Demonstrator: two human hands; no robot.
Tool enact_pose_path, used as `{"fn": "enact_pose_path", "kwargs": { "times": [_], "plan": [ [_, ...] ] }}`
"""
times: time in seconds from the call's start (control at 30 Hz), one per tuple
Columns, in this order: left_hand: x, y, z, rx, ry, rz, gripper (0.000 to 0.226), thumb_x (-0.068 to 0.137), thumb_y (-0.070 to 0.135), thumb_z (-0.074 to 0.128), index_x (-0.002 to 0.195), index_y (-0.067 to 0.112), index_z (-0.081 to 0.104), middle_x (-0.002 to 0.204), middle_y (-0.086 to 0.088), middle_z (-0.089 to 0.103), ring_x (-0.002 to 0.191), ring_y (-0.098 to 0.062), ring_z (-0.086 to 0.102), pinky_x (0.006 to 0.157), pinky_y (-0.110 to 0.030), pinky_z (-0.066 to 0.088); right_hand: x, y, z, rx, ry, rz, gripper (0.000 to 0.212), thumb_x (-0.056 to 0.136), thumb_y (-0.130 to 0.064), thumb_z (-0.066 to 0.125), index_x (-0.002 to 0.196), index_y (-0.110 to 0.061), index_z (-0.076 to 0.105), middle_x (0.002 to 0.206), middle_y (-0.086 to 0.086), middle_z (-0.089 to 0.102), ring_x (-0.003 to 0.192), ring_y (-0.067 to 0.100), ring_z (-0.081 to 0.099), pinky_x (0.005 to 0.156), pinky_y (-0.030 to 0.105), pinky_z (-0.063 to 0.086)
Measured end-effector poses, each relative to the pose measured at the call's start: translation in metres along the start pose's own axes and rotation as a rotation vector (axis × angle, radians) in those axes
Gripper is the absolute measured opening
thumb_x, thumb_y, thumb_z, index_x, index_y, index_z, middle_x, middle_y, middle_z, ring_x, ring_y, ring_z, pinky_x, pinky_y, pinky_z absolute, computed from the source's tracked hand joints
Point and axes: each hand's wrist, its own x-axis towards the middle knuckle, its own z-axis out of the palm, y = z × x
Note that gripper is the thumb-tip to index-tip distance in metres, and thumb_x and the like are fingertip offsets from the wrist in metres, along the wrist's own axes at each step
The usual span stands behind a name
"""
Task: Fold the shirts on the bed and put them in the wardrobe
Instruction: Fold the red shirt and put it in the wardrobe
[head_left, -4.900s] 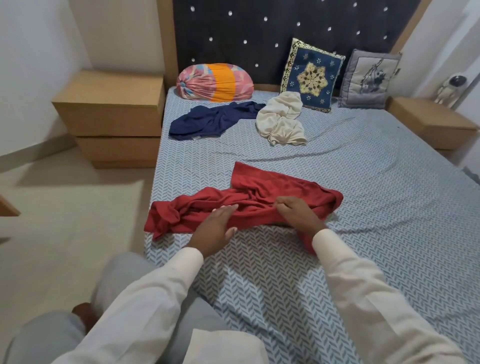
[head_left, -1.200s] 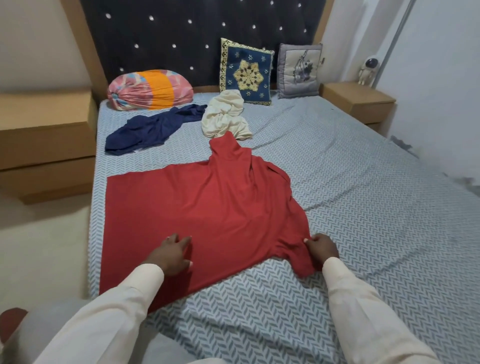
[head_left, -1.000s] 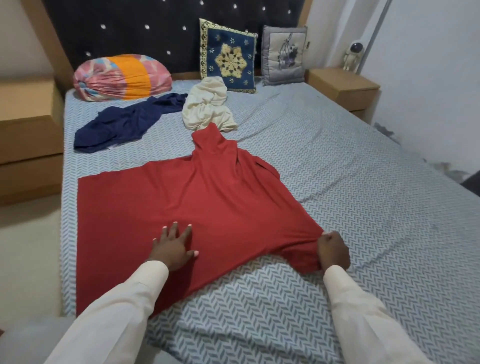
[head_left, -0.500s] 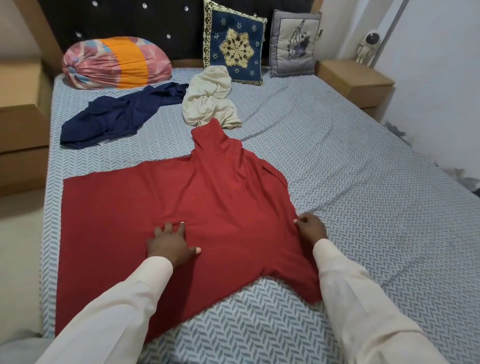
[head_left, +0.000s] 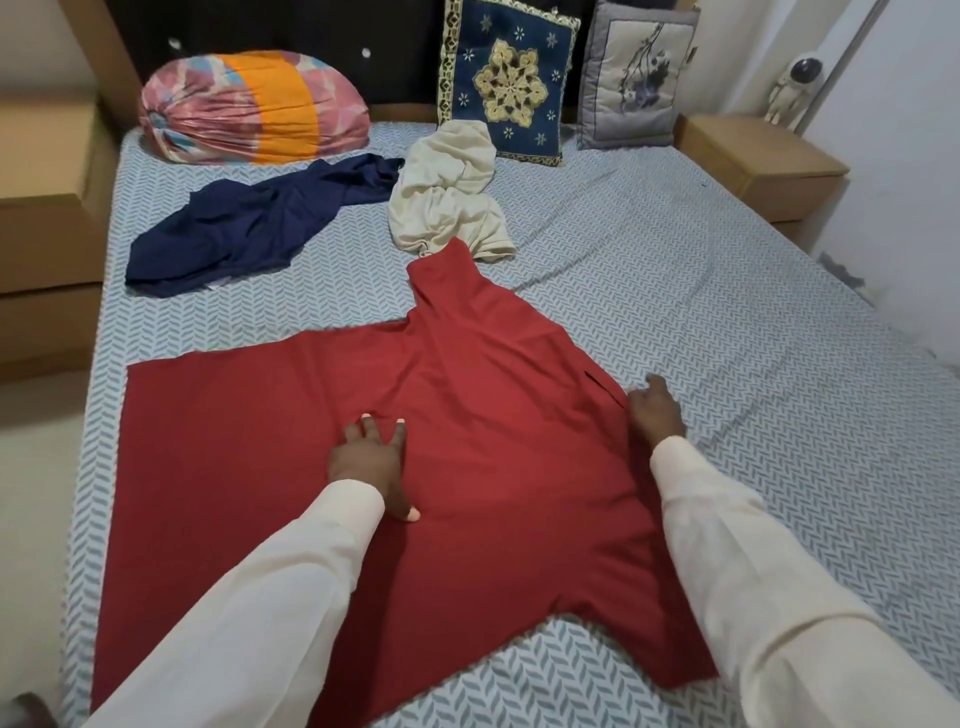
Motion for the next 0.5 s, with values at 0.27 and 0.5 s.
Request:
{"fn": "enact_pose_path", "kwargs": {
  "times": [0.27,0.5],
  "plan": [
    [0.032,0.0,-0.012,0.037,-0.07,-0.003,0.166,0.031,0.07,0.087,0.147,0.035,-0.026,0.157,-0.015,-0.024,0.139,-0.039,0.015,0.092,-0.051,0.052,0.048,-0.043,0.009,0.086,-0.207,0.02,0.029,0.08,-0.034,0.078,0.085,-0.007,0.07,0.071,0.009,0.065,0.067,0.024,0.061,0.064,0.028,0.045],
    [0.046,0.001,-0.012,0.017,-0.097,0.01,0.175,0.025,0.067,0.089,0.142,0.035,-0.037,0.152,-0.016,-0.036,0.135,-0.039,0.017,0.091,-0.052,0.052,0.06,-0.051,0.021,-0.073,0.268,0.213,0.033,0.083,-0.023,0.061,0.115,-0.021,0.066,0.127,0.013,0.059,0.123,0.037,0.051,0.106,0.051,0.034]
  ]
}}
